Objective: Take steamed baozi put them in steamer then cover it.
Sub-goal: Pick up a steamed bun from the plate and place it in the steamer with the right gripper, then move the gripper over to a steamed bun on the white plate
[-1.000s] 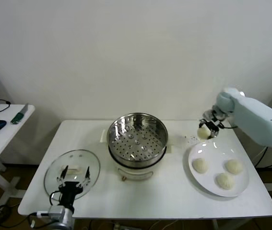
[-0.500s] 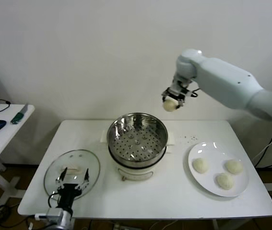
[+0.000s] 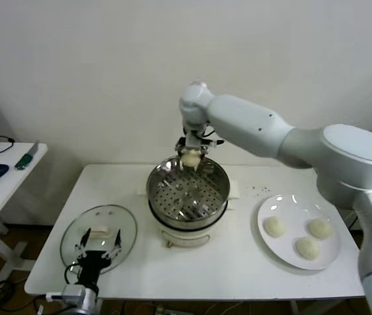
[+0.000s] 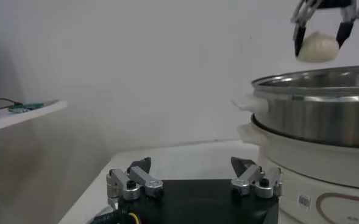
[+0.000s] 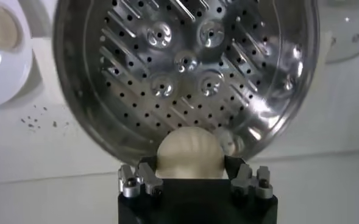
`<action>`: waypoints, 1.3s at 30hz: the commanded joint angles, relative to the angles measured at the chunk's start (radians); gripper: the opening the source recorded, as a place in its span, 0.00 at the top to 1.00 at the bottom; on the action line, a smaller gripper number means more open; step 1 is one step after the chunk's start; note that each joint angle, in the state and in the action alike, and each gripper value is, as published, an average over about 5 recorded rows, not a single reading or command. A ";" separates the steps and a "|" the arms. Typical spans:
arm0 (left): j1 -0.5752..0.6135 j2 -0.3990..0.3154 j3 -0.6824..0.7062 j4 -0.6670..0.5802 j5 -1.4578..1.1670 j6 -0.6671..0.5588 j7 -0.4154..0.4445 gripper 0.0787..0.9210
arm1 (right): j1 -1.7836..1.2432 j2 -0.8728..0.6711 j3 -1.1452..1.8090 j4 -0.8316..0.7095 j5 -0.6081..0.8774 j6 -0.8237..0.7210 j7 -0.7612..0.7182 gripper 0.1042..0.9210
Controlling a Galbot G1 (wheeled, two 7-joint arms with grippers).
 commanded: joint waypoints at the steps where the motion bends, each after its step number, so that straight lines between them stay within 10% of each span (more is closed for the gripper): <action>1: 0.002 0.000 -0.001 -0.002 0.002 0.000 0.000 0.12 | -0.071 0.059 0.007 -0.009 -0.102 0.036 0.008 0.25; 29: 0.009 -0.003 -0.008 0.013 -0.011 0.003 -0.004 0.12 | -0.092 0.047 0.076 -0.063 -0.116 0.037 0.021 0.12; 39: 0.017 0.000 -0.004 0.000 -0.015 0.003 -0.005 0.12 | 0.083 -0.129 -0.050 0.065 0.356 -0.164 -0.006 0.12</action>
